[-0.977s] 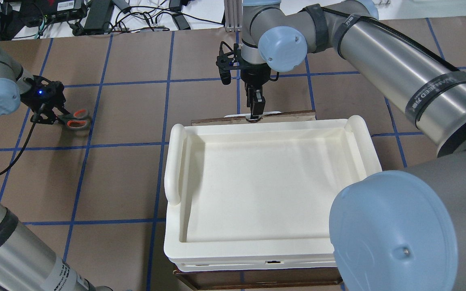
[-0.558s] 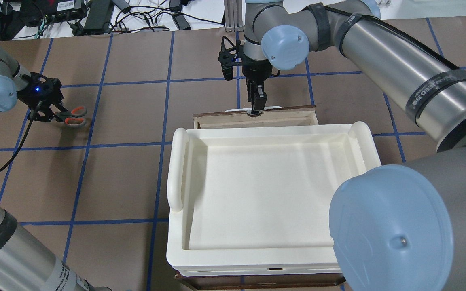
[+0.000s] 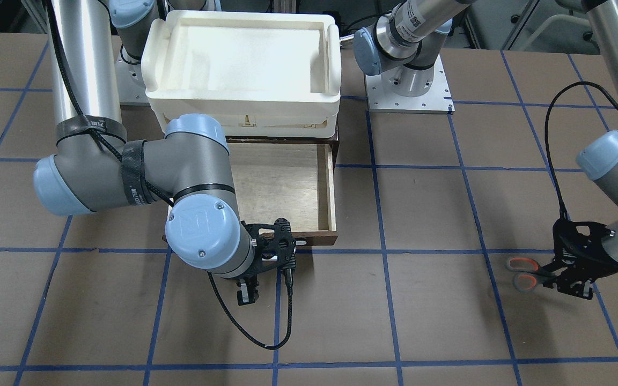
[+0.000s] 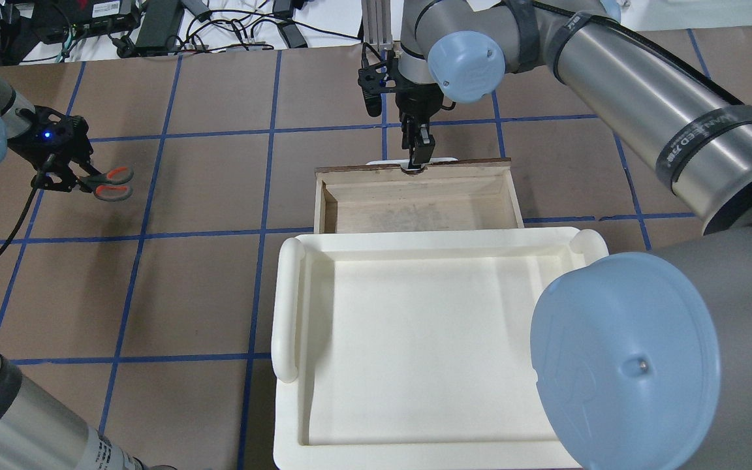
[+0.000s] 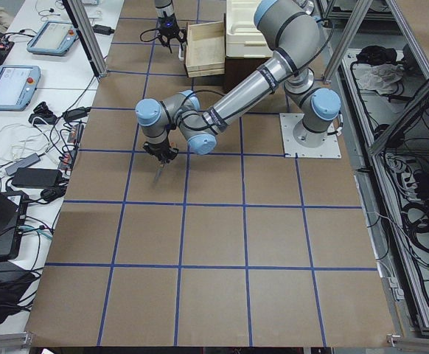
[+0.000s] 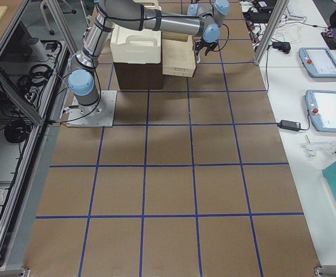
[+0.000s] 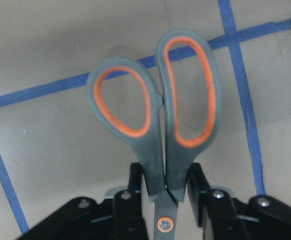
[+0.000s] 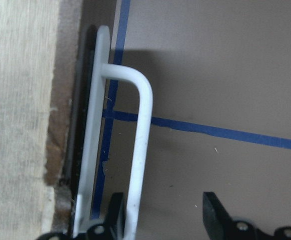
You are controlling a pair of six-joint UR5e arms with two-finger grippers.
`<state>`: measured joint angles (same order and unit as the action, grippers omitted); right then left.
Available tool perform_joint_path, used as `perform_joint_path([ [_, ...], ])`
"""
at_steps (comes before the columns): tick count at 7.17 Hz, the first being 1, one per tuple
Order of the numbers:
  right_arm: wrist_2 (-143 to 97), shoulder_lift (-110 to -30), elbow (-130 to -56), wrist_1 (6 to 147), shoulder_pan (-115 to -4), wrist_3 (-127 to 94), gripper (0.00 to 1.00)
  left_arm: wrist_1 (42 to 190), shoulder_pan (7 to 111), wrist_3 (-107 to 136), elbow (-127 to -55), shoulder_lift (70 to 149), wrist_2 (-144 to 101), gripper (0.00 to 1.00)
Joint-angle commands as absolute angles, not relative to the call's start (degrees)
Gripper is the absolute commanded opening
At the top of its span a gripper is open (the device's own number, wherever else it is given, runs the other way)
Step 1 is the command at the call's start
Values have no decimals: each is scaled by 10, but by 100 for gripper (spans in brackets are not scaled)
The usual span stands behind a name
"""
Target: Place scissors in drawer with both arms
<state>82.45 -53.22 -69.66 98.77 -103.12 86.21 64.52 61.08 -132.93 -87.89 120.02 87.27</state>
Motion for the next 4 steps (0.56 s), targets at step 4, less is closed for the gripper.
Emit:
perform_joint_path([
  [4, 825, -546, -693, 991, -1031, 841, 100, 703, 616, -1312, -879, 1154, 869, 0],
])
